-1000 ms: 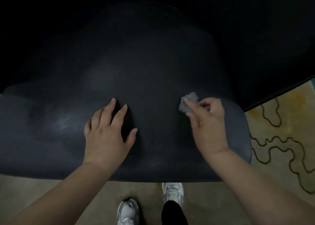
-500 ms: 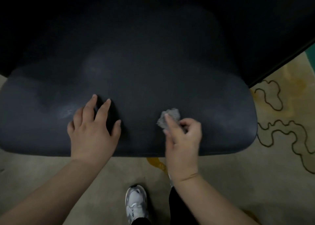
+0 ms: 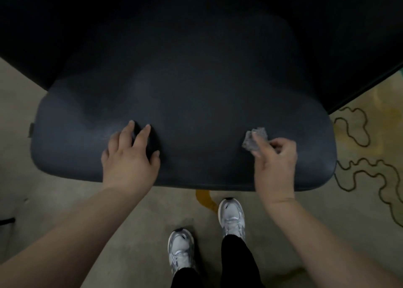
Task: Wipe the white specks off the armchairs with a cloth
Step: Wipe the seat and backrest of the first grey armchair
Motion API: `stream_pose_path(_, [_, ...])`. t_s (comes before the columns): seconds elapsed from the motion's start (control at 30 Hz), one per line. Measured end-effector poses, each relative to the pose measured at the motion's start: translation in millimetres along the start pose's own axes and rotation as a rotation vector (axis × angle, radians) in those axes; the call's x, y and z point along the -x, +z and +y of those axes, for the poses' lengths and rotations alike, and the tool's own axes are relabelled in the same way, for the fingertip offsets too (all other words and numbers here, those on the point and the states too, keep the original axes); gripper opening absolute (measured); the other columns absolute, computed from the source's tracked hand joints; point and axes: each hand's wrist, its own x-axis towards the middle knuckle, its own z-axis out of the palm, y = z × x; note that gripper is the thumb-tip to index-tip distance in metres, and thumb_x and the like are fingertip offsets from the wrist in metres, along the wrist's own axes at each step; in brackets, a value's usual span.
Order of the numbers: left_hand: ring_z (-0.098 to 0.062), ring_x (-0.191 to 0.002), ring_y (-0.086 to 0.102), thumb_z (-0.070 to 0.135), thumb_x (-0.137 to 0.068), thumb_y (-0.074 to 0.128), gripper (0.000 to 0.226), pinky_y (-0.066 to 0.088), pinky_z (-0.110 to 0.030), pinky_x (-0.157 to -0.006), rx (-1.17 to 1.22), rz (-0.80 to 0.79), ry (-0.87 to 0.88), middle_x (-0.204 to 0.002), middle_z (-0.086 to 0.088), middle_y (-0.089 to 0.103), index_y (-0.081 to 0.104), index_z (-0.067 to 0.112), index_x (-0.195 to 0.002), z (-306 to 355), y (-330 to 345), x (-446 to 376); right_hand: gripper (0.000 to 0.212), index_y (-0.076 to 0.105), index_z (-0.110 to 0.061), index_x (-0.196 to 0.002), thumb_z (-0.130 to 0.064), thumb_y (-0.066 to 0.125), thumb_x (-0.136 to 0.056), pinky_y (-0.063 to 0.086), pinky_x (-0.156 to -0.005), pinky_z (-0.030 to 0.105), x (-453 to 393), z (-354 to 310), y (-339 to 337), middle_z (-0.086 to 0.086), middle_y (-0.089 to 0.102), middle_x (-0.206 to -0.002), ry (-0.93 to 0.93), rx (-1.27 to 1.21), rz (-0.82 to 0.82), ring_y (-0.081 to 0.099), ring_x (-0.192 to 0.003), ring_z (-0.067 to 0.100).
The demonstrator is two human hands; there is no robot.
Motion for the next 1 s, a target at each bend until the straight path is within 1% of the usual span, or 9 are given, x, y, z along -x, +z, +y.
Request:
stream_pose_path(0.03, [-0.034,-0.136,0.025,0.041,-0.088,0.058,0.062,0.029,-0.055,-0.105,-0.011,-0.021,-0.006,-0.155,-0.006,0.027,0.037,0.028,-0.145,2,-4,1,0.034,0.068,-0.010,-0.117,-0.002,0.066,-0.084,0.043,-0.089,0.032,-5,1,-6,0.017,0.051,-0.106,-0.069,0.074,-0.018,0.050,-0.099,0.028])
stream_pose_path(0.07, [-0.034,-0.136,0.025,0.041,-0.087,0.058,0.062,0.030,-0.054,-0.105,-0.025,-0.040,-0.009,-0.155,-0.005,0.028,0.038,0.028,-0.144,4,-9,3,0.038,0.068,-0.012,-0.118,0.002,0.066,-0.082,0.044,-0.089,0.040,-9,-5,-10,0.022,0.049,-0.107,-0.096,0.101,-0.060,0.048,-0.098,0.036])
stream_pose_path(0.13, [-0.032,-0.135,0.028,0.041,-0.087,0.059,0.061,0.031,-0.053,-0.103,-0.040,-0.063,-0.009,-0.153,-0.004,0.031,0.040,0.028,-0.143,9,-23,8,0.040,0.067,-0.014,-0.120,0.001,0.067,-0.082,0.045,-0.090,0.045,-18,-23,-17,0.020,0.046,-0.109,-0.115,0.066,-0.122,0.047,-0.099,0.037])
stream_pose_path(0.2, [-0.030,-0.134,0.031,0.042,-0.088,0.057,0.059,0.033,-0.050,-0.103,-0.054,-0.074,-0.009,-0.151,-0.003,0.036,0.040,0.027,-0.143,16,-45,12,0.039,0.066,-0.016,-0.120,-0.004,0.069,-0.083,0.047,-0.091,0.044,-26,-51,-24,0.013,0.045,-0.109,-0.142,0.006,-0.146,0.047,-0.100,0.030])
stream_pose_path(0.37, [-0.025,-0.136,0.032,0.043,-0.092,0.049,0.057,0.029,-0.045,-0.107,-0.095,-0.093,0.037,-0.151,-0.001,0.037,0.039,0.024,-0.145,27,-114,23,0.040,0.062,-0.021,-0.126,-0.014,0.067,-0.087,0.048,-0.093,0.038,-37,-120,-56,0.004,0.042,-0.109,-0.180,-0.071,-0.271,0.045,-0.103,0.021])
stream_pose_path(0.5, [-0.021,-0.142,0.026,0.044,-0.095,0.044,0.057,0.020,-0.041,-0.114,-0.108,-0.090,0.080,-0.155,0.001,0.031,0.032,0.026,-0.148,31,-174,30,0.039,0.061,-0.021,-0.127,-0.017,0.066,-0.088,0.048,-0.092,0.036,-41,-159,-95,-0.001,0.039,-0.107,-0.195,-0.081,-0.333,0.045,-0.102,0.018])
stream_pose_path(0.63, [-0.020,-0.143,0.025,0.043,-0.096,0.043,0.058,0.016,-0.039,-0.117,-0.086,-0.058,0.050,-0.156,0.002,0.030,0.029,0.025,-0.150,34,-228,32,0.039,0.060,-0.023,-0.128,-0.019,0.065,-0.089,0.046,-0.091,0.032,-49,-192,-135,-0.003,0.039,-0.107,-0.232,-0.071,-0.361,0.043,-0.101,0.015])
stream_pose_path(0.83, [-0.022,-0.143,0.028,0.041,-0.096,0.046,0.058,0.021,-0.040,-0.116,-0.070,-0.025,-0.020,-0.155,0.002,0.032,0.031,0.024,-0.149,25,-276,28,0.038,0.060,-0.026,-0.127,-0.019,0.063,-0.090,0.035,-0.085,0.013,-57,-230,-163,-0.006,0.038,-0.105,-0.138,-0.162,-0.349,0.044,-0.099,0.011])
stream_pose_path(1.0, [-0.020,-0.140,0.031,0.042,-0.094,0.047,0.058,0.023,-0.038,-0.113,-0.082,-0.032,-0.001,-0.155,0.003,0.033,0.033,0.025,-0.148,-7,-308,14,0.038,0.059,-0.029,-0.127,-0.020,0.062,-0.091,0.032,-0.077,-0.002,-51,-272,-158,-0.008,0.038,-0.104,-0.066,-0.199,-0.322,0.046,-0.095,0.007])
